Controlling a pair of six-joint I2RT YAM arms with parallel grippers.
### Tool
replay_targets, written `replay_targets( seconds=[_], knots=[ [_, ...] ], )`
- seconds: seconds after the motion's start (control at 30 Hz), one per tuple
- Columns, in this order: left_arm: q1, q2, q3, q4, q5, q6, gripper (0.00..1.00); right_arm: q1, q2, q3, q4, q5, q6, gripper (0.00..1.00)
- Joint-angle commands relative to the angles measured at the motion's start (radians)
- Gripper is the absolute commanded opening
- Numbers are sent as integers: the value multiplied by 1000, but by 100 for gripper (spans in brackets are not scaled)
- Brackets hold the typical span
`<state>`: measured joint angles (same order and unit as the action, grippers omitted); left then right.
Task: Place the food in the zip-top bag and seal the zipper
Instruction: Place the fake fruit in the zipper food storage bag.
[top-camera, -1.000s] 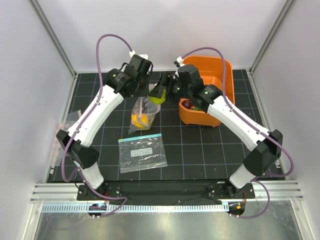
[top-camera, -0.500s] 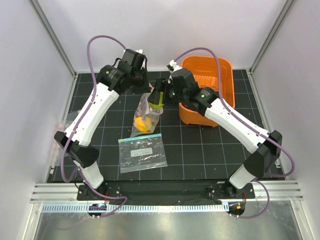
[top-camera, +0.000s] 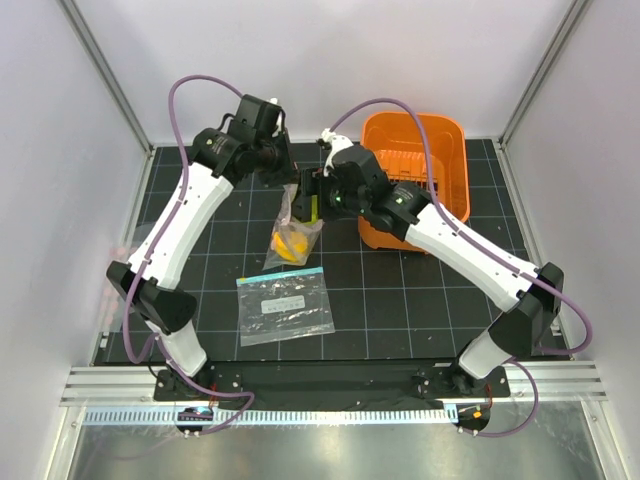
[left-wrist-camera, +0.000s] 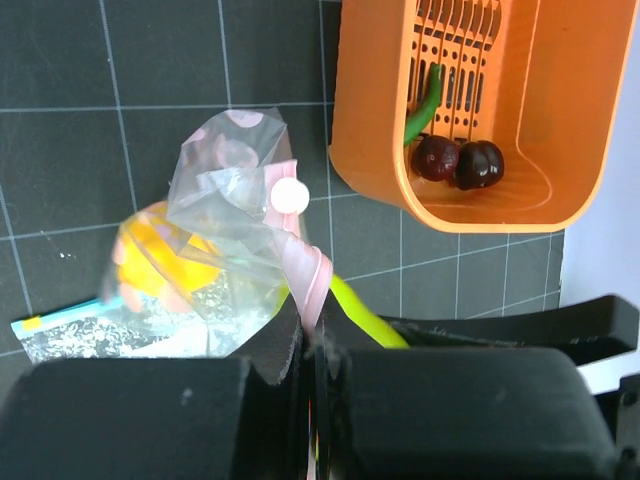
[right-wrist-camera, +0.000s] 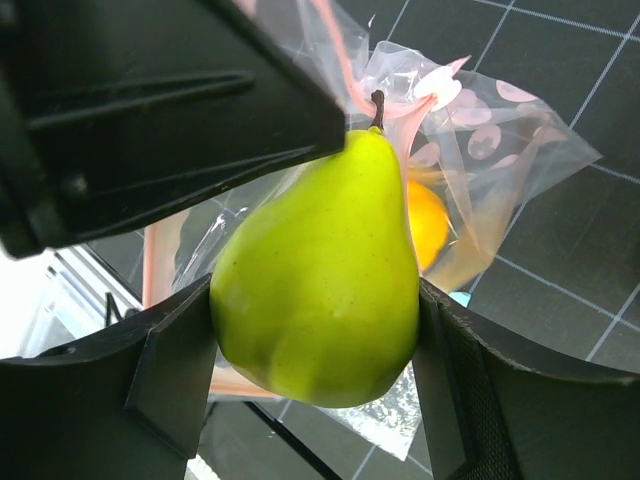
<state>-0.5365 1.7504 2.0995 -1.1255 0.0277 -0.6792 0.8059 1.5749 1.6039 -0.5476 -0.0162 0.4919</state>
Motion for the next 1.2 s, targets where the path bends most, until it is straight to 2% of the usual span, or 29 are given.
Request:
replay_targets(
  seconds=[0.0,0.07,0.23,0.27,0.3,0.33,0.37,0.43,0.5,0.53,0.57,0.63,0.87,1.1,1.17],
  knots=[
    [3,-14,16,61,44,-16,3,30,-47,37,29,12,-55,66],
    [4,-15,14,66,57,-19,3,33,-38,42,20,12,-55,76],
    [13,-15,11,78,101,-34,3,33,-16,77,-20,58,-49,93],
    [21,-15,10,79,109,-39,3,33,-15,79,-23,59,-49,94],
    [26,-15,10,82,116,-48,3,33,-13,83,-28,64,-43,91],
    [29,-15,10,89,126,-51,3,33,-10,87,-41,64,-38,84],
    [33,-15,10,90,130,-54,3,33,-7,99,-49,65,-35,72],
    [35,-19,8,92,130,-53,3,33,-3,103,-63,68,-27,65],
    [36,-20,4,93,129,-49,3,33,-9,103,-66,82,-26,68],
    [36,-20,2,92,124,-42,3,33,-16,109,-69,91,-26,77],
    [36,-22,1,92,121,-39,3,33,-19,114,-75,108,-24,82],
    [35,-23,-7,89,112,-26,3,33,-30,126,-100,157,-24,86],
    [36,-35,-16,84,77,0,3,16,-7,220,-239,301,10,82],
    [36,-35,27,55,28,33,3,-10,25,240,-354,344,57,77],
    [36,-37,34,44,14,43,3,-17,22,237,-351,344,59,73]
  ],
)
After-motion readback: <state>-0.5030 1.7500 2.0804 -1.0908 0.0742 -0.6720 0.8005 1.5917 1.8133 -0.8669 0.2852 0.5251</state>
